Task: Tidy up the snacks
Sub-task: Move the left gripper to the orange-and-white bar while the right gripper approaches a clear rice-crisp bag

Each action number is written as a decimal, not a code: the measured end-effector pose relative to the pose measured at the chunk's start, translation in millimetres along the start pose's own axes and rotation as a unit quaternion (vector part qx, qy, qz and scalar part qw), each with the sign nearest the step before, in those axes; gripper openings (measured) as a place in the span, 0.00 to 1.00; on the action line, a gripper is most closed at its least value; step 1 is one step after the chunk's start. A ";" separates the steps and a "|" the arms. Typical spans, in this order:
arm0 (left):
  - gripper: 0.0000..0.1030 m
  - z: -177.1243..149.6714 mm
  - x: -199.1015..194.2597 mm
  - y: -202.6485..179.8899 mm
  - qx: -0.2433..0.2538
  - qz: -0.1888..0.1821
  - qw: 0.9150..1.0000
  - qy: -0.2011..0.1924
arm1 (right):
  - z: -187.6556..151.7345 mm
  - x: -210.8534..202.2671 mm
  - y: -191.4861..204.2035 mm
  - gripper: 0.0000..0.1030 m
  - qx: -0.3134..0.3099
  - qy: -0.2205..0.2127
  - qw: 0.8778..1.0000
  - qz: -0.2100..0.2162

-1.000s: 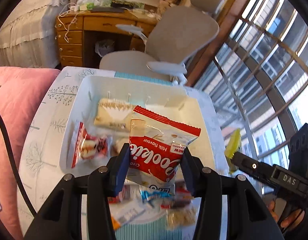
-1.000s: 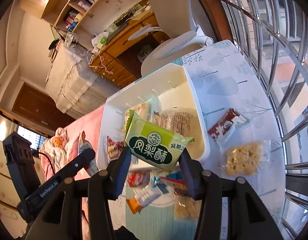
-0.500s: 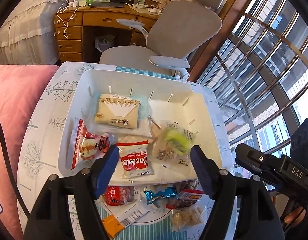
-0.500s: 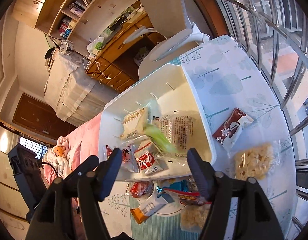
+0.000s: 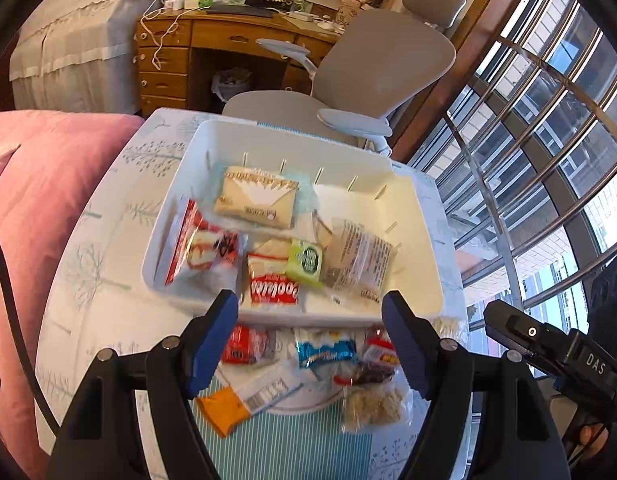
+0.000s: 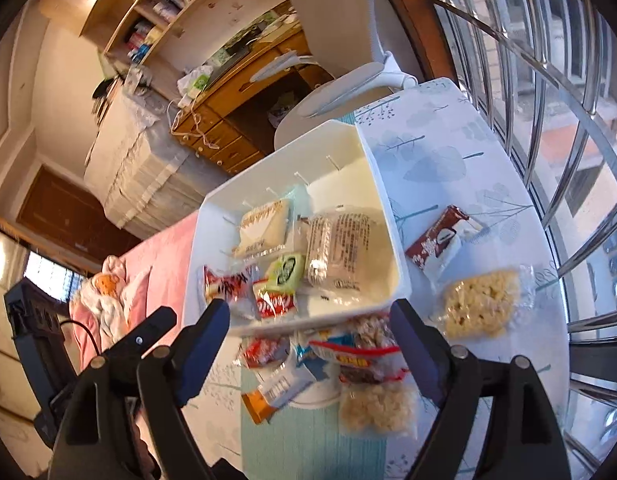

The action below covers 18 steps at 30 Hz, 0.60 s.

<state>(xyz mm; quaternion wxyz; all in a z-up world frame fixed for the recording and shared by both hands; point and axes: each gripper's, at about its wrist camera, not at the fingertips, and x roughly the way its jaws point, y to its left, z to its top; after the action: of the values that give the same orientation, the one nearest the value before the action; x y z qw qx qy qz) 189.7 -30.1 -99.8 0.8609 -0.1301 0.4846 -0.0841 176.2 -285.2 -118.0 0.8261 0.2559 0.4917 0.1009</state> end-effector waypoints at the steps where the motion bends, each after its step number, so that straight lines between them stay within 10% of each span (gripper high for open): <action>1: 0.71 -4.1 -1.1 0.8 -0.002 0.001 1.000 0.001 | -4.3 -1.2 -0.1 0.82 -0.001 0.003 1.000 0.000; 18: 0.71 -57.4 16.0 10.2 0.091 0.025 0.992 0.090 | -71.5 -2.0 -9.3 0.83 -0.010 0.019 0.999 -0.042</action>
<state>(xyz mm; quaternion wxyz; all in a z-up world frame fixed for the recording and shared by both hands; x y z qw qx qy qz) 148.9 -32.9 -144.4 0.8241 -0.0312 0.5533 -0.1173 112.6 -270.8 -148.9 0.8226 0.2247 0.5168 0.0764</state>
